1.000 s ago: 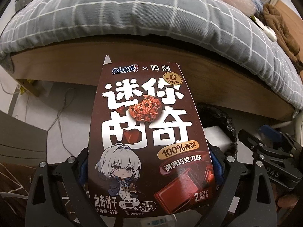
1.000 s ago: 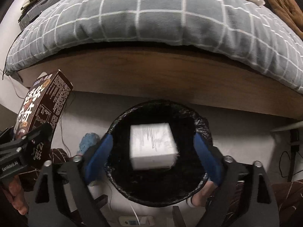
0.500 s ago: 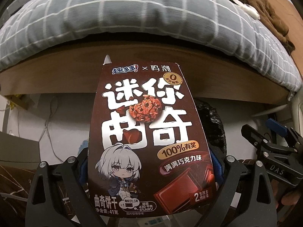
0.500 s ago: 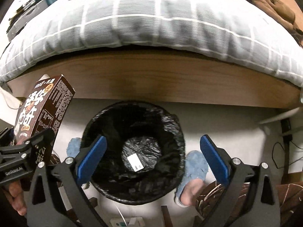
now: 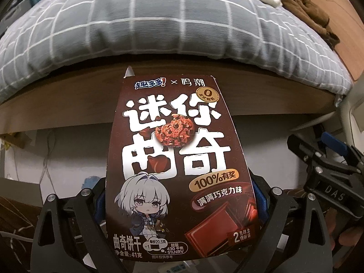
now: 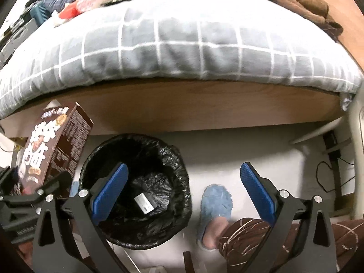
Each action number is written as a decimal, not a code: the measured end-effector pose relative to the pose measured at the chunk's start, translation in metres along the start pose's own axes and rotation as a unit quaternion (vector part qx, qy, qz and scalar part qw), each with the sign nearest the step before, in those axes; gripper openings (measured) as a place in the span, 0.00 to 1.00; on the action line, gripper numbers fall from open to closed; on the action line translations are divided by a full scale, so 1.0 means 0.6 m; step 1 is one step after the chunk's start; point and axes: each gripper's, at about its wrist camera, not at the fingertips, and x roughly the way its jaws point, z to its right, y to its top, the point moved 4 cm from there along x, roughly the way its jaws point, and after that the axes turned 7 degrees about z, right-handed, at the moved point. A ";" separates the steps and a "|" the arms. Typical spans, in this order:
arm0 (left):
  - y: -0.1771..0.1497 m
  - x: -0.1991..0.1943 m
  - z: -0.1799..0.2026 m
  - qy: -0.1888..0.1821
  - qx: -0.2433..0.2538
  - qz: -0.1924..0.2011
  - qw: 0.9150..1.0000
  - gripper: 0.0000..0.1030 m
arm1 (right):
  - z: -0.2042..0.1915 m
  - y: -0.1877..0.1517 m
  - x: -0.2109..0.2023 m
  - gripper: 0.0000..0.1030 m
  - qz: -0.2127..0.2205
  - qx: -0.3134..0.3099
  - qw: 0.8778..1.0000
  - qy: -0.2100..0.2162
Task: Collect trash
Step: 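Open the right tool over the bin while the left tool opens too, dropping both boxes, then raise both tools back toward the trash on the bed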
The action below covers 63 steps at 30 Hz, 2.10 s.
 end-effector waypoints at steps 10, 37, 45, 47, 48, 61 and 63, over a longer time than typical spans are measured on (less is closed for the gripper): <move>-0.008 0.002 -0.042 0.005 -0.013 0.011 1.000 0.94 | -0.001 0.018 -0.018 0.92 0.020 -0.013 1.000 -0.012; 0.174 -0.187 -0.056 0.064 -0.026 0.147 0.987 0.94 | -0.055 0.207 -0.174 0.92 0.190 -0.036 0.981 0.026; 0.259 -0.194 -0.094 0.076 -0.031 0.176 0.981 0.94 | -0.075 0.265 -0.154 0.92 0.197 -0.035 0.979 0.046; 0.281 -0.188 -0.100 0.080 -0.025 0.179 0.980 0.94 | -0.083 0.280 -0.147 0.92 0.198 -0.044 0.978 0.044; 0.291 -0.186 -0.104 0.082 -0.023 0.181 0.980 0.94 | -0.085 0.286 -0.144 0.92 0.198 -0.048 0.978 0.042; 0.398 -0.118 -0.184 0.111 -0.030 0.178 0.977 0.94 | -0.019 0.366 -0.036 0.88 0.157 -0.034 0.987 0.007; 0.413 -0.105 -0.197 0.115 -0.030 0.176 0.977 0.94 | -0.005 0.384 -0.015 0.88 0.153 -0.032 0.988 -0.002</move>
